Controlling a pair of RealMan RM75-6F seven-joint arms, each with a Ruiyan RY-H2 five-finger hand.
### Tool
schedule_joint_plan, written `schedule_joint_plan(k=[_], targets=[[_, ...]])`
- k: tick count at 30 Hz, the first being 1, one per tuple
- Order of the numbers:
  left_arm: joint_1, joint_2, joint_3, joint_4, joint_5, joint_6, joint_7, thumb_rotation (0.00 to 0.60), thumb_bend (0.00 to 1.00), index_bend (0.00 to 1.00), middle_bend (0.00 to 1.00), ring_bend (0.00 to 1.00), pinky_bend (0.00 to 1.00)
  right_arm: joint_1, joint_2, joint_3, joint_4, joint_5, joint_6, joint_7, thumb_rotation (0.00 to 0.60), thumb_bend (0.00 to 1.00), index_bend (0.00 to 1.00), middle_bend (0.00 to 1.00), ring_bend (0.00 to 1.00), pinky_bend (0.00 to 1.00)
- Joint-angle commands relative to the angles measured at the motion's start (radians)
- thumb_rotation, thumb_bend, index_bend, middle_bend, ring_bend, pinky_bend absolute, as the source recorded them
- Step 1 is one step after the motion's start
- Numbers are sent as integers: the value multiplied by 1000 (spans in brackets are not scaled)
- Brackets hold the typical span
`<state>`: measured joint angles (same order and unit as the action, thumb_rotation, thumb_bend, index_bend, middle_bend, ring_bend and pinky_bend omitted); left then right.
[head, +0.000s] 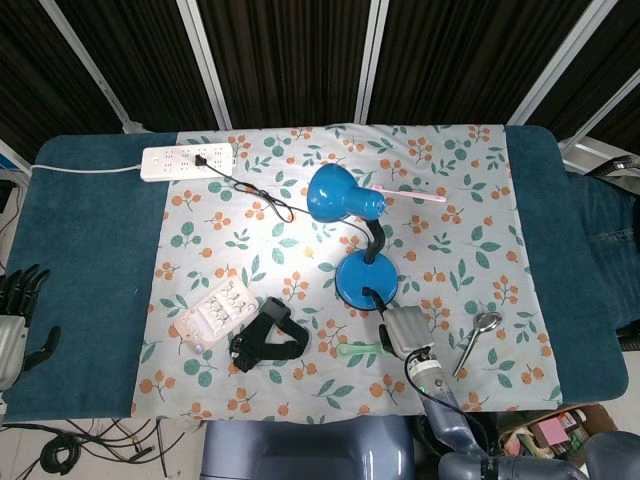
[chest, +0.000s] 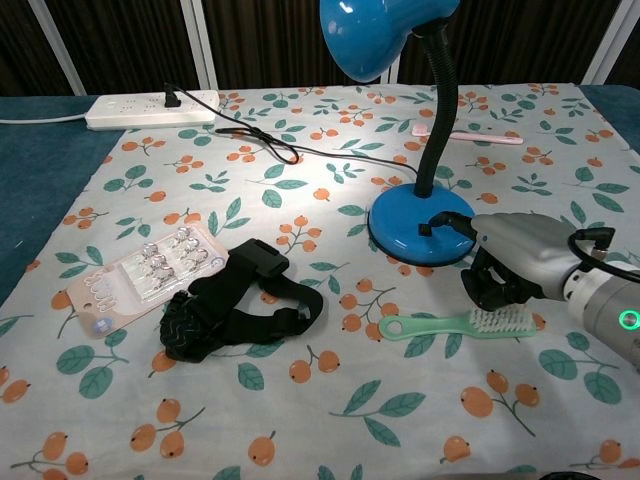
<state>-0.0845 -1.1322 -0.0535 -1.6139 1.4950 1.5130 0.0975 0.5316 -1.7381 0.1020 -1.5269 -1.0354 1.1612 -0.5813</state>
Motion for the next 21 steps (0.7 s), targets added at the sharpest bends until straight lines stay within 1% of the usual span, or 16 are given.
schedule_joint_plan(k=[1,11,17,19,21], targets=[[0,0,0,0,1,0,1,600,386,0,21,0,35,5,-7,4,7,3,-7,-6,600,614,100,846,873,705],[-1,0,-1,1,-1,1,-1,600,386,0,21,0,34,19,-23,21,25,23,-21,-23,600,614,100,846,873,705],[-1,1,-2,4,0,2,2,600,386,0,21,0,34,22,-26,19,29,38,-32,-37,600,614,103,846,873,705],[0,0,-2,4,1,4,2,600,386,0,21,0,34,23,-27,20,31,44,-35,-42,600,614,127,847,873,705],[0,0,-2,4,1,3,2,600,386,0,21,0,34,24,-28,19,31,48,-37,-45,600,614,172,848,873,705]])
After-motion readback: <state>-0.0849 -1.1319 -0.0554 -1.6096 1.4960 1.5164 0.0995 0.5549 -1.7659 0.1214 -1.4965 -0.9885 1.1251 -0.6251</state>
